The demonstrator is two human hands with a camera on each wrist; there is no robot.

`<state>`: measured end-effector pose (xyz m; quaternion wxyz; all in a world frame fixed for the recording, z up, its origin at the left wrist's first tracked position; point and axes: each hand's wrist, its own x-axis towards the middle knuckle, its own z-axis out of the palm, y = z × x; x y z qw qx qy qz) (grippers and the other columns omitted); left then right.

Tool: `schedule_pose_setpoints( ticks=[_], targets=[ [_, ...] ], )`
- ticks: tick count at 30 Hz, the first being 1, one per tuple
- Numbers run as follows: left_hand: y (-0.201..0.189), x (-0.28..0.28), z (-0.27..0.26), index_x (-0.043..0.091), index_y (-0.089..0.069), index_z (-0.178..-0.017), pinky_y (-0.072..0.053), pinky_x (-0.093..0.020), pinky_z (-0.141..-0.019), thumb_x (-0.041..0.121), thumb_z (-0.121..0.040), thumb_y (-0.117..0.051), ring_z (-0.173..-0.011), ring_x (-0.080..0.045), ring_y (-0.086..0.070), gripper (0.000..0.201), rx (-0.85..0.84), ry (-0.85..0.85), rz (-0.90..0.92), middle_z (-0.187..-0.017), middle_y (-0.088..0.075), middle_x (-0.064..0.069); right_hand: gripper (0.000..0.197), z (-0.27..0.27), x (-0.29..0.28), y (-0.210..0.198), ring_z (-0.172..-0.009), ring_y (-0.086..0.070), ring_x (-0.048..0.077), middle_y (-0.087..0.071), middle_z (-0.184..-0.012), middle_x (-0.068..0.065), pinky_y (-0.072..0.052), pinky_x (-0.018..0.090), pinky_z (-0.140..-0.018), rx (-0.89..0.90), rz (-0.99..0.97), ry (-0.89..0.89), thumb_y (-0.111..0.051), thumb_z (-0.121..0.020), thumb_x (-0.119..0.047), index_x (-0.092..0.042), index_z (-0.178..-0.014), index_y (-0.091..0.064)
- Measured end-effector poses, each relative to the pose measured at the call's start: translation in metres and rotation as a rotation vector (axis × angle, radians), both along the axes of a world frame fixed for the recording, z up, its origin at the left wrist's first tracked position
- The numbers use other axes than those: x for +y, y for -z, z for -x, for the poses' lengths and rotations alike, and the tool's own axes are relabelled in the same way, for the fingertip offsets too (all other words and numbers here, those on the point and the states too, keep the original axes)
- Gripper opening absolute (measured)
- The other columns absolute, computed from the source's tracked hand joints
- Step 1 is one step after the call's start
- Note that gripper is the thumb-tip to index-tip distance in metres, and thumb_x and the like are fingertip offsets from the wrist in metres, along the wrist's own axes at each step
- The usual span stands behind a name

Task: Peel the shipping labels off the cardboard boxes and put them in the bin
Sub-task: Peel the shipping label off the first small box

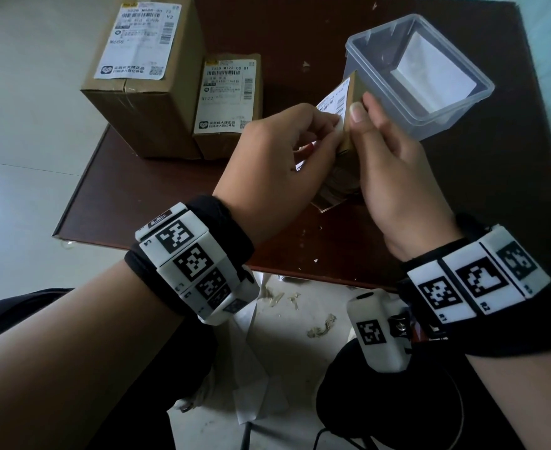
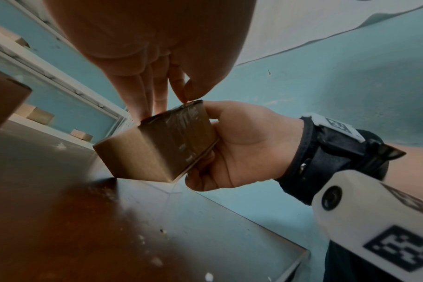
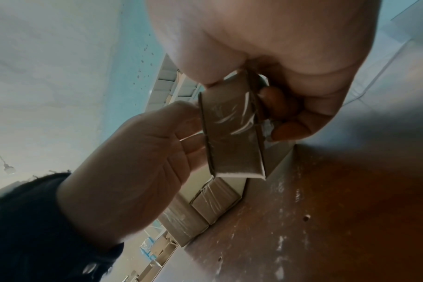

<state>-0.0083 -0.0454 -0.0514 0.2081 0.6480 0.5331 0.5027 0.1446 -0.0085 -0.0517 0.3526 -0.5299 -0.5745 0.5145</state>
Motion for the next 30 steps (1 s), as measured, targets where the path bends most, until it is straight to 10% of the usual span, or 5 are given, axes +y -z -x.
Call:
schedule_pose_setpoints(
  ticks=[18, 22, 30],
  targets=[
    [0.001, -0.001, -0.001, -0.001, -0.068, -0.096, -0.061, -0.026, -0.084, 0.012, -0.099, -0.065, -0.105, -0.004, -0.071, 0.014, -0.012, -0.024, -0.006, -0.101, -0.075, -0.004, 0.085, 0.0, 0.004, 0.002, -0.142, -0.055, 0.011, -0.057, -0.155, -0.004, -0.046, 0.044, -0.119, -0.029, -0.039, -0.074, -0.024, -0.095, -0.081, -0.032, -0.163, -0.04],
    [0.001, -0.001, -0.002, -0.001, -0.067, -0.097, -0.058, -0.02, -0.085, 0.011, -0.099, -0.064, -0.104, -0.004, -0.071, 0.013, -0.001, -0.021, -0.009, -0.103, -0.075, -0.005, 0.115, 0.003, 0.002, 0.0, -0.149, -0.047, 0.013, -0.049, -0.163, -0.005, -0.039, 0.048, -0.123, -0.059, -0.024, -0.078, -0.028, -0.074, -0.103, -0.033, -0.165, -0.034],
    [0.0, 0.0, 0.0, 0.001, -0.068, -0.098, -0.059, -0.027, -0.078, 0.013, -0.099, -0.064, -0.091, -0.006, -0.072, 0.013, -0.004, -0.023, 0.019, -0.103, -0.076, -0.001, 0.077, 0.001, -0.004, -0.007, -0.154, -0.035, 0.006, -0.036, -0.17, -0.012, -0.031, 0.033, -0.124, -0.073, 0.017, -0.044, -0.035, -0.102, -0.075, -0.039, -0.168, -0.02]
  ],
)
